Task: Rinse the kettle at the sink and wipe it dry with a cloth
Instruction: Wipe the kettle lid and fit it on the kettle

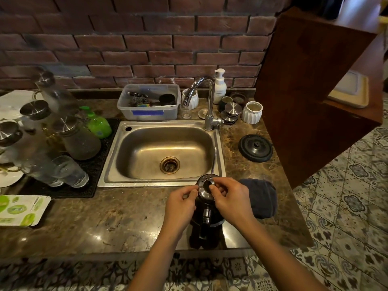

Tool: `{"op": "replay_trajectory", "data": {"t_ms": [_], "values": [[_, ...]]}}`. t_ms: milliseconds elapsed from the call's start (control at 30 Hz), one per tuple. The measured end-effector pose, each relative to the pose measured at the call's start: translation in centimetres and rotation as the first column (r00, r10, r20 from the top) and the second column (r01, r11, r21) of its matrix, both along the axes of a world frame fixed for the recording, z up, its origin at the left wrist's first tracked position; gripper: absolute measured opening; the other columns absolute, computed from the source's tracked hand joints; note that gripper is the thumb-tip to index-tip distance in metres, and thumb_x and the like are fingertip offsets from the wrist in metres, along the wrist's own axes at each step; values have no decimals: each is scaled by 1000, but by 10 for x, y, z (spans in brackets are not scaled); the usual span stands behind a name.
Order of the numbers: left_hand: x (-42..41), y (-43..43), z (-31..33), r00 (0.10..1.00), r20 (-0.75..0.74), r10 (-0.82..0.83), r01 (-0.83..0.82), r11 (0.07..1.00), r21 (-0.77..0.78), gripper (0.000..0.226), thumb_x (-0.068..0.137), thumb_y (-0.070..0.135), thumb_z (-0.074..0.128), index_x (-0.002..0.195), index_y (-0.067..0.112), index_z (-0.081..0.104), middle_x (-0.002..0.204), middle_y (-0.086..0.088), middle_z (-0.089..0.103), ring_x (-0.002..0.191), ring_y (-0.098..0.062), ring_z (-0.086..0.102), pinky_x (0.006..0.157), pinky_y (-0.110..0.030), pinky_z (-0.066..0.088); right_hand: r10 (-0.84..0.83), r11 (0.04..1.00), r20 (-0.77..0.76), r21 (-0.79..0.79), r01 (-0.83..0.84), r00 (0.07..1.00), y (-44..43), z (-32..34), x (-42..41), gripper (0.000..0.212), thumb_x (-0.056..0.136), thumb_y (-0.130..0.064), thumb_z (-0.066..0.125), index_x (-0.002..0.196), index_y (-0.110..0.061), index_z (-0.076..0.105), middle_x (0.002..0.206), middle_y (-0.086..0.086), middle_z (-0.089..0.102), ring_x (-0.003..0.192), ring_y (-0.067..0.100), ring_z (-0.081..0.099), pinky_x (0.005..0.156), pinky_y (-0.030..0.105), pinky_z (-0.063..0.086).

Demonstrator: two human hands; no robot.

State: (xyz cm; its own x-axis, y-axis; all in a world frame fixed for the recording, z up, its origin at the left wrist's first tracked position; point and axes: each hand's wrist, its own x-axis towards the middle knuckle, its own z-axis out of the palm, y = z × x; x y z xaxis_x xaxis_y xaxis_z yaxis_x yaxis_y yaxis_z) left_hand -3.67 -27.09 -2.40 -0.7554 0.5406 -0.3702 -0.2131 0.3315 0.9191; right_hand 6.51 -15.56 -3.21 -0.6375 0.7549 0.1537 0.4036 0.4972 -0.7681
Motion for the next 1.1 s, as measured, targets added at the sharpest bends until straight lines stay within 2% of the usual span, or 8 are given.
{"op": "replay_trajectory", "data": {"t_ms": [133, 200, 300, 400, 500, 700, 900, 1100], "values": [[-3, -3, -5, 990, -124, -68, 63, 997, -42, 23, 96, 20, 62, 113, 22, 77, 108, 4, 75, 90, -8, 69, 81, -29, 59, 12, 999, 41, 50, -14, 999, -1, -1, -2, 22, 92, -20, 75, 113, -16, 78, 98, 0, 74, 86, 12, 68, 82, 32, 60], [-4, -2, -6, 961, -246, -129, 104, 988, -113, 24, 95, 22, 64, 116, 23, 75, 111, 6, 70, 100, -10, 66, 92, -33, 56, 24, 997, 61, 70, -28, 998, 0, -2, -2, 27, 90, -22, 77, 117, -16, 76, 99, -1, 72, 84, 11, 66, 80, 25, 57], [-4, -2, -7, 851, -445, -277, 194, 955, -223, 31, 94, 23, 63, 124, 24, 70, 118, 10, 65, 107, -9, 62, 90, -19, 49, 45, 994, 116, 98, -57, 992, 4, -3, -2, 39, 86, -25, 80, 124, -17, 74, 105, 3, 72, 91, 15, 65, 81, 17, 46], [-5, 1, -8, 691, -560, -457, 274, 883, -382, 44, 92, 30, 53, 135, 31, 62, 138, 17, 62, 120, -12, 60, 102, -33, 50, 55, 990, 173, 122, -77, 983, 9, -3, -4, 40, 86, -29, 80, 123, -16, 75, 108, 7, 73, 99, 21, 67, 86, 24, 44], [0, 3, -6, 622, -582, -523, 306, 847, -434, 44, 95, 26, 51, 137, 37, 59, 147, 19, 54, 113, -20, 62, 96, -38, 52, 68, 988, 166, 129, -90, 984, 9, -3, -5, 32, 87, -28, 79, 117, -19, 78, 101, 6, 73, 94, 20, 67, 84, 29, 51], [2, 1, -8, 655, -590, -472, 274, 876, -397, 43, 93, 24, 55, 132, 40, 64, 148, 22, 52, 106, -20, 69, 91, -40, 56, 51, 990, 130, 122, -67, 990, 8, -5, -4, 29, 86, -29, 80, 114, -19, 80, 99, 2, 74, 91, 15, 67, 83, 25, 51], [4, 1, -7, 666, -587, -461, 237, 876, -419, 42, 93, 21, 56, 130, 38, 66, 145, 28, 51, 90, -19, 73, 79, -42, 60, 51, 996, 120, 67, -59, 991, 9, -6, -3, 30, 85, -29, 81, 113, -17, 80, 103, 4, 76, 94, 18, 69, 88, 32, 56], [7, 1, -6, 640, -600, -481, 205, 859, -470, 43, 93, 23, 54, 132, 38, 64, 146, 32, 47, 94, -15, 72, 80, -39, 59, 51, 997, 107, 45, -56, 993, 12, -9, -4, 28, 85, -30, 82, 110, -17, 80, 101, 1, 75, 90, 14, 67, 85, 24, 52]]}}
